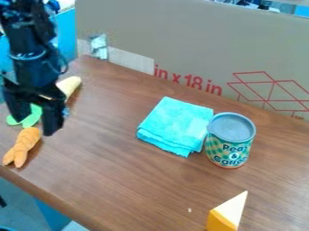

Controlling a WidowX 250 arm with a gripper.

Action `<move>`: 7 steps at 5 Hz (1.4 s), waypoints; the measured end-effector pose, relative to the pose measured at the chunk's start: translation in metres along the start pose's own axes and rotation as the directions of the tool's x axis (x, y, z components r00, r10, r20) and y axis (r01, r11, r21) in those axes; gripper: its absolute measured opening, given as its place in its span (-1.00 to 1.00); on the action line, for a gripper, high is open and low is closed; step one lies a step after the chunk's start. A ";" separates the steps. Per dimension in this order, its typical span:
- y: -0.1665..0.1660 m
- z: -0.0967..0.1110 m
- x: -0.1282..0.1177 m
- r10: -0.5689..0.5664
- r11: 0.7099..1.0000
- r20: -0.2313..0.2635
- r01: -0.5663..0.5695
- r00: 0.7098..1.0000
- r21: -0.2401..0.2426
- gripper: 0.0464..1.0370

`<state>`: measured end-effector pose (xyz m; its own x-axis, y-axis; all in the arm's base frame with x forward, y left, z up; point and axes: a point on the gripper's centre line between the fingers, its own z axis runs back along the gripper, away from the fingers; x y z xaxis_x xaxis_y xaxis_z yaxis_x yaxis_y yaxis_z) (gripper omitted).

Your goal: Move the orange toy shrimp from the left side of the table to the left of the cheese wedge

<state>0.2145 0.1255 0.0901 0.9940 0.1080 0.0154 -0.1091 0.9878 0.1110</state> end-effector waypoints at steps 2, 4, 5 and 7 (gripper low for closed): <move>0.019 -0.016 -0.010 0.040 0.998 0.102 -0.035 0.994 -0.055 0.94; 0.024 -0.037 -0.003 0.102 0.993 0.087 -0.096 0.991 -0.070 0.94; 0.027 -0.043 0.004 0.139 0.987 0.081 -0.132 0.987 -0.094 0.94; 0.035 -0.064 0.012 0.192 0.979 0.035 -0.189 0.981 -0.079 0.94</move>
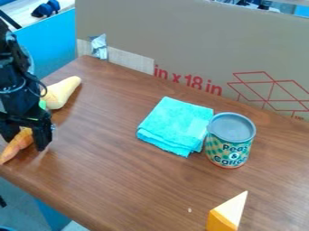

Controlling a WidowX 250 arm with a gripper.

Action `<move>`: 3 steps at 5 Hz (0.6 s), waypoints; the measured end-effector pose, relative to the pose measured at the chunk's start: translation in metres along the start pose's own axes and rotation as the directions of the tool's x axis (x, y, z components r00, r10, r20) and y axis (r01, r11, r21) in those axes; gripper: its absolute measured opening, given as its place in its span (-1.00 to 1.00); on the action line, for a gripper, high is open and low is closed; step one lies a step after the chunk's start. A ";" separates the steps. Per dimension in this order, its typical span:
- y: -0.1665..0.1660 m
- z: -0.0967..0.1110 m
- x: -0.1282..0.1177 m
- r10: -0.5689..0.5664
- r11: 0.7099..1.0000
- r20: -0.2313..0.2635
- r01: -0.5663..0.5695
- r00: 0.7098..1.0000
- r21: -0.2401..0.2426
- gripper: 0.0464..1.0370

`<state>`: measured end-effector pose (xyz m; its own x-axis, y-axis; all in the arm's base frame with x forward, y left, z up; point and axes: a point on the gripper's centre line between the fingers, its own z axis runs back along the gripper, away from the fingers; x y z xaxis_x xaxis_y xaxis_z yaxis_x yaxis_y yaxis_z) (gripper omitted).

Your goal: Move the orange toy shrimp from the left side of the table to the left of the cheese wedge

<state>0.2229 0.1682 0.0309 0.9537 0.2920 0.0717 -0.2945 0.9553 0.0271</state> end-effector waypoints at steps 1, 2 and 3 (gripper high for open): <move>0.005 -0.007 -0.002 0.013 0.999 -0.027 -0.012 1.000 0.033 0.82; 0.005 -0.007 0.000 0.003 0.999 -0.024 -0.002 1.000 0.051 0.26; -0.002 -0.007 -0.004 -0.015 0.999 -0.028 0.016 1.000 0.049 0.05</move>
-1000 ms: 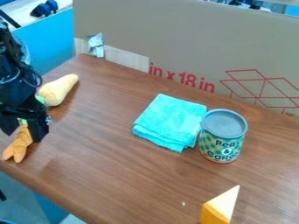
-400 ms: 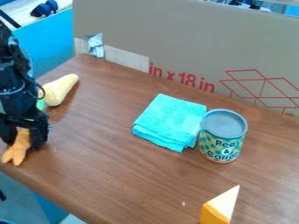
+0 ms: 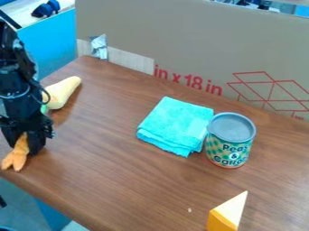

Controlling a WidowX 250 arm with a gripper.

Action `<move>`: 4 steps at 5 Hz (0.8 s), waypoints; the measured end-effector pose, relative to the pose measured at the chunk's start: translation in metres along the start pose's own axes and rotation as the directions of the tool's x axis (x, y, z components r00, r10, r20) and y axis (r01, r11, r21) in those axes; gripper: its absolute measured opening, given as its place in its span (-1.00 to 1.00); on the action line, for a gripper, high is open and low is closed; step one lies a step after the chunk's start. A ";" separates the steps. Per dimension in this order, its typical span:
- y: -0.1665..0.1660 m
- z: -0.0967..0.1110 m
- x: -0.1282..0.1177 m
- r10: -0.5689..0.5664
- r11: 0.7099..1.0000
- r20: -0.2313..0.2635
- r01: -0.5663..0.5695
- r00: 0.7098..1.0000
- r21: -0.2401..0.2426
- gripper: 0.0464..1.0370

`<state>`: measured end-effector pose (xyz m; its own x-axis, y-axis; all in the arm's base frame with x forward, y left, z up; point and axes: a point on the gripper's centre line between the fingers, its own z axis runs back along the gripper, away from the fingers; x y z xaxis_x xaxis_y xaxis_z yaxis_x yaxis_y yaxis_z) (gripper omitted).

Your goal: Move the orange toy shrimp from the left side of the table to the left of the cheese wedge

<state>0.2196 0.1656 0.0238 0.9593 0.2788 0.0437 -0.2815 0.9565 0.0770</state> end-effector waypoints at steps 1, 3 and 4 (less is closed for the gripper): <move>-0.013 0.014 -0.002 -0.031 0.999 0.034 0.032 0.999 -0.032 0.05; -0.097 0.078 -0.007 -0.220 0.967 0.148 0.236 0.964 -0.101 0.05; -0.146 0.084 -0.014 -0.348 0.924 0.160 0.367 0.924 -0.109 0.05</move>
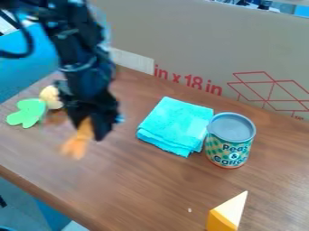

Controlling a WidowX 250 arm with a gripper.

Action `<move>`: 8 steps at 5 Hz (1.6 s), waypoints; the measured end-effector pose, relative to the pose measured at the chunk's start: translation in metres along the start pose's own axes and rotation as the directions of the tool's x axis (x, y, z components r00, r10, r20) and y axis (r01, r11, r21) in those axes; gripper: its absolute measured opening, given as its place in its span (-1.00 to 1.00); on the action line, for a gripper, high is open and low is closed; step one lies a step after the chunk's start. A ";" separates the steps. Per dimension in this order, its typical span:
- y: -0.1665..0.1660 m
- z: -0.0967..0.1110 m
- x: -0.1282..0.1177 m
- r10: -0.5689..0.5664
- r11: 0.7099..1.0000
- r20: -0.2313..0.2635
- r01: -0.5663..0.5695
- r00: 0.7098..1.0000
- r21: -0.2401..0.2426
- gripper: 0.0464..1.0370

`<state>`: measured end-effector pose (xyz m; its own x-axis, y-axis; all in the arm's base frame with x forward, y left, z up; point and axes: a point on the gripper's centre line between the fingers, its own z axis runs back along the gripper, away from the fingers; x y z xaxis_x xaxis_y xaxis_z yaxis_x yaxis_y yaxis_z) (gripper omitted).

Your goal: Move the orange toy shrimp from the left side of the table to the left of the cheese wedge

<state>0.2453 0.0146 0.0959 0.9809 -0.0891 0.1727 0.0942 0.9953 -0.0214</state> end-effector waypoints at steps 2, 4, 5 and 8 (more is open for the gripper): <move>-0.075 -0.029 -0.010 -0.138 0.988 -0.044 0.141 0.989 0.066 0.05; -0.063 -0.061 -0.018 -0.153 0.981 -0.094 0.163 0.984 0.102 0.05; -0.050 -0.069 -0.017 -0.128 0.984 -0.108 0.140 0.986 0.106 0.05; -0.055 -0.077 0.001 -0.188 0.979 -0.080 0.193 0.979 0.066 0.05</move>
<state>0.2543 -0.0428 0.0212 0.9562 -0.2771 0.0943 0.2705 0.9596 0.0770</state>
